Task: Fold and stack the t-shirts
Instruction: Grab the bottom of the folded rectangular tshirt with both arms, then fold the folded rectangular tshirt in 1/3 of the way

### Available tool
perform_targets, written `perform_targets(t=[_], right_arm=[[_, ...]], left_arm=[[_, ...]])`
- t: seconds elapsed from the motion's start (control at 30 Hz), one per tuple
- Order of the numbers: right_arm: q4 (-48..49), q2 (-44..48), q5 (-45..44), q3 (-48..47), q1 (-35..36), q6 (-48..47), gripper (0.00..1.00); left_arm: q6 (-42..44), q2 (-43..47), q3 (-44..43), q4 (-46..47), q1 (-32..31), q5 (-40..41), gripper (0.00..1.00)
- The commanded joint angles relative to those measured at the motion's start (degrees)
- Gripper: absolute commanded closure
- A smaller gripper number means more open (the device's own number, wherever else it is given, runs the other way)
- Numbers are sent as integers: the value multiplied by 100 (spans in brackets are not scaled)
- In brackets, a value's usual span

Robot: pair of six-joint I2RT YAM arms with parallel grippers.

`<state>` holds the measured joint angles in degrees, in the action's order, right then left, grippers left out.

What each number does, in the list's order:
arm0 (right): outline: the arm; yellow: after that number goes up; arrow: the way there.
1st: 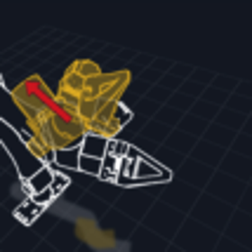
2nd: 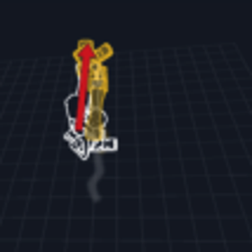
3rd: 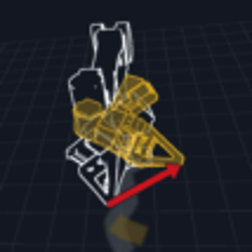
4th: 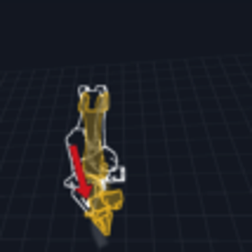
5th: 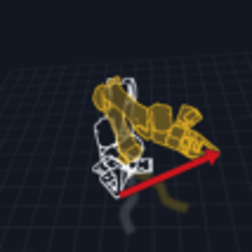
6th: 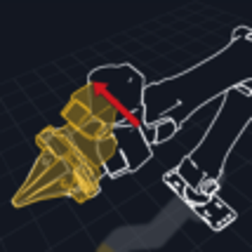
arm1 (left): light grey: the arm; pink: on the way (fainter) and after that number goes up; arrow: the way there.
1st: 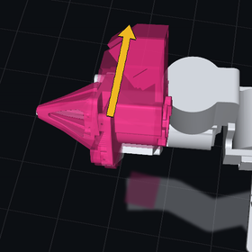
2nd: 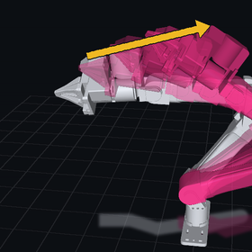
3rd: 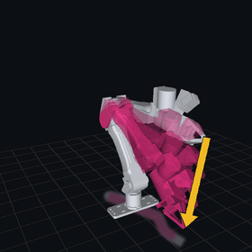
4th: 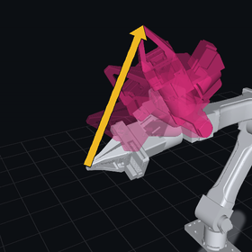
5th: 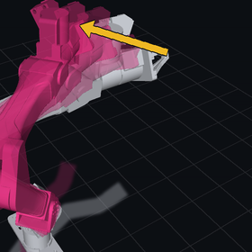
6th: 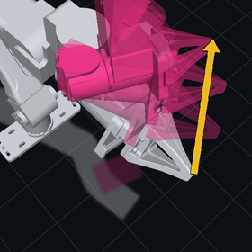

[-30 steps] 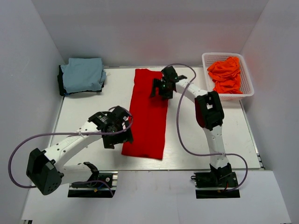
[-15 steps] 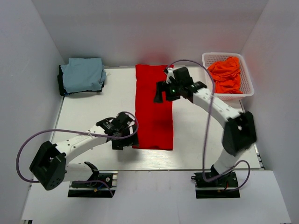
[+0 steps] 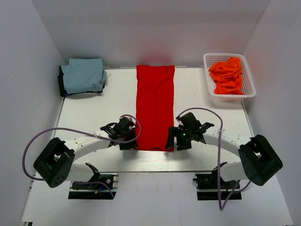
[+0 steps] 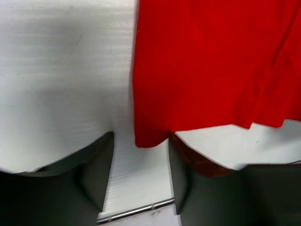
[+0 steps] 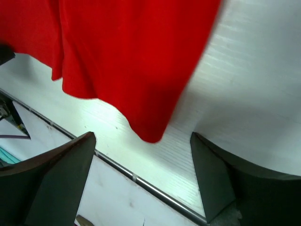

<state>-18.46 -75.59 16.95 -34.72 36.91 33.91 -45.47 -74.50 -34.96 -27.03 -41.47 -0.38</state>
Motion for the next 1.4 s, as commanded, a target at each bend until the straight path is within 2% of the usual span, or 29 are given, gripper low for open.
perform_targets(t=[0.0,0.03,0.07,0.1,0.17,0.2,0.23,0.3,0.33,0.53,0.7,0.87,0.97,1.03,1.07,1.13,1.17,1.23,1.37], right_arm=[[492,-271,-112,45,89,511,18],[353,-542,-252,-95,97,520,23],[317,-596,-367,-149,98,572,29],[299,-632,-507,-184,115,590,44],[203,-667,-578,-263,97,582,61],[159,-615,-605,-307,98,634,74],[54,-562,-544,-290,98,669,79],[70,-265,-448,-255,115,731,97],[62,-150,-334,-176,115,731,100],[-369,807,316,26,387,888,100],[-281,1125,651,396,589,1354,100],[-571,1240,652,282,730,1399,100],[-633,1021,328,-155,678,1215,100],[-869,679,-357,-657,643,1065,100],[-983,460,-907,-1216,599,978,100],[-1290,-74,-1236,-1606,441,846,100],[-1327,-200,-1603,-1974,406,741,100],[-1371,-594,-1956,-2616,231,696,100],[-1161,-1000,-2205,-3189,-86,565,100]], left_arm=[[91,-283,77,461,-19,100,46],[91,-345,138,609,-19,-66,51],[91,-398,139,611,-19,-119,62],[91,-451,139,663,-19,-120,66],[91,-556,78,542,-19,-120,76],[91,-557,77,488,-19,-120,93],[91,-557,7,427,-19,-120,100],[91,-312,7,312,-19,-216,100],[91,-206,-45,190,-19,-304,100],[-145,759,-46,-812,-124,-1357,100],[-383,1175,68,-1435,-238,-1553,100],[-498,1306,-10,-1560,-238,-1816,100],[-297,939,-527,-1446,-238,-1240,100],[-86,553,-1423,-1856,-160,-808,100],[-24,107,-2044,-2042,-159,-223,100],[-101,-344,-2618,-2541,-107,727,100],[-198,-790,-3161,-2710,-107,950,100],[-251,-1170,-3630,-2956,33,1424,100],[-251,-1769,-4412,-2695,454,1532,100]])
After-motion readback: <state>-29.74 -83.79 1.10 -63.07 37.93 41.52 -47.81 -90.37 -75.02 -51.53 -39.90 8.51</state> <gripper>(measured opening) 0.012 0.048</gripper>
